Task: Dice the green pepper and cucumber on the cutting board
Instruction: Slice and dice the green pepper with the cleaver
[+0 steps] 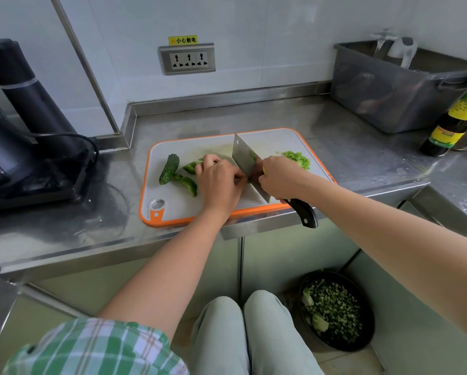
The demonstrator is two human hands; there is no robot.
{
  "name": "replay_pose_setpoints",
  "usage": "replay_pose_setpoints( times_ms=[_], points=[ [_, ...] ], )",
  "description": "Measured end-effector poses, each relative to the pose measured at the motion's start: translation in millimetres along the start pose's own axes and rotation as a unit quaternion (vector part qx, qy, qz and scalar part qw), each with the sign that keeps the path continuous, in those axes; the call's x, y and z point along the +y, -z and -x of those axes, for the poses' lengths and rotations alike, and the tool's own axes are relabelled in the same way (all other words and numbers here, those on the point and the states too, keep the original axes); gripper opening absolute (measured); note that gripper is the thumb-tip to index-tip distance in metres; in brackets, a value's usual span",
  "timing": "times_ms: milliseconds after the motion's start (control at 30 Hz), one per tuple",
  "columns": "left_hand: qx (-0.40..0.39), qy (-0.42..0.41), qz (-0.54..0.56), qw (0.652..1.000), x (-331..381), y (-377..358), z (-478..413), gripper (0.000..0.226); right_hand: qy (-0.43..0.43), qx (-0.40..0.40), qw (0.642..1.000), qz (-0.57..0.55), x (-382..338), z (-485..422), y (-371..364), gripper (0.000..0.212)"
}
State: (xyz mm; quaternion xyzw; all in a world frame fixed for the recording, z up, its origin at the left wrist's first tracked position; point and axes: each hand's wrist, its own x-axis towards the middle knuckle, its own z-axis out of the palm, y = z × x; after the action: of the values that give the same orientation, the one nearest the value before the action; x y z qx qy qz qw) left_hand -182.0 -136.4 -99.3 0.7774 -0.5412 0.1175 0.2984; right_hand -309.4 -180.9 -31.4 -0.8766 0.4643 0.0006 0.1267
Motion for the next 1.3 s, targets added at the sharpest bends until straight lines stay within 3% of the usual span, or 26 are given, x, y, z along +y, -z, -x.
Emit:
replay_pose_setpoints(
  times_ms=[233,533,900,1067,1300],
  points=[
    [0.005,-0.007,-0.015,1.0,-1.2,-2.1,-0.4,0.005,-0.039,0.047,0.993,-0.1,5.7,-5.1,-3.5,0.013],
    [0.006,0.009,-0.028,1.0,-1.9,-3.6,-1.5,0.005,-0.024,0.006,0.997,-0.069,-1.3,-3.8,2.3,0.015],
    [0.002,-0.01,-0.007,1.0,-4.2,-5.1,-2.6,0.004,-0.036,0.021,0.997,-0.058,7.4,-10.1,-4.3,0.007],
    [0.014,0.005,0.01,1.0,-6.7,-2.0,-1.3,0.009,-0.069,0.05,0.981,-0.171,28.0,-9.3,8.1,0.005],
    [0.047,0.038,0.026,0.998,-6.1,1.6,2.0,0.008,-0.025,0.0,0.984,-0.178,9.2,1.8,-4.1,0.016]
  ],
)
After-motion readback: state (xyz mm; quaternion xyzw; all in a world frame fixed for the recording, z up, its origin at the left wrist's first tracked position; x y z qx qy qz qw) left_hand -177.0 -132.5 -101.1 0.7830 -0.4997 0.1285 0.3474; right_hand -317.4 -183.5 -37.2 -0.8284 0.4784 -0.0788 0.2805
